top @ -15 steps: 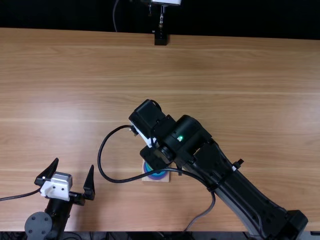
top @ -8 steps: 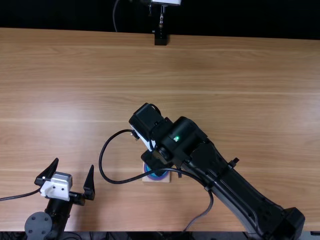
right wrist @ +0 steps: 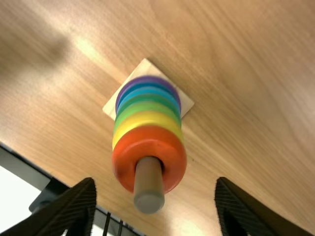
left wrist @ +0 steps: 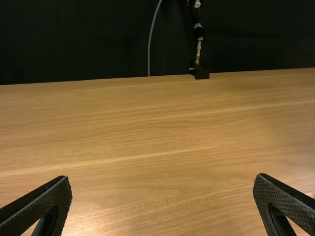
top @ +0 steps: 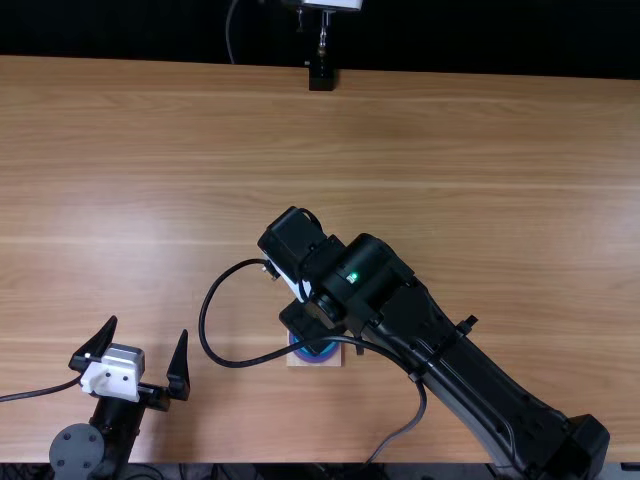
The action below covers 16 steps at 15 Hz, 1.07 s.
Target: Build the Hanoi tower: stack the rings onto the peg from bottom to top in this color order: purple, dark blue, light blue, dark green, light green, yellow, orange.
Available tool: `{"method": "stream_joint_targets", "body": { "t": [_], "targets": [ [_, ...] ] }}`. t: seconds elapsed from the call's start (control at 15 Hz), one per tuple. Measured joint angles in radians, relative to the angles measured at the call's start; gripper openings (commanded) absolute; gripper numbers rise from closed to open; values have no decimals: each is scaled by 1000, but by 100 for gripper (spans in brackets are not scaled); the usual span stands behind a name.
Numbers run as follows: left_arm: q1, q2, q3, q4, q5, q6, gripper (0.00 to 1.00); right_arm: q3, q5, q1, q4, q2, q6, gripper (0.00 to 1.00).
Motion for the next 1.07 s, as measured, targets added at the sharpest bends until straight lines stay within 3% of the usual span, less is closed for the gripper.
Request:
{"method": "stream_joint_targets", "body": {
  "t": [0.27,0.4,0.6,0.87,1.07],
  "targets": [
    [0,0,0,1,0,0,100,0,18,-2,355,0,1,100],
    [0,0,0,0,0,0,100,-14,19,-51,512,-2,0,100],
    [0,0,0,0,0,0,100,-217,22,-237,791,-109,0,100],
    [0,0,0,0,0,0,100,-563,31,-513,1250,-672,-3,100],
    [0,0,0,0,0,0,100,-799,24,-628,1297,-869,-5,100]
  ]
}}
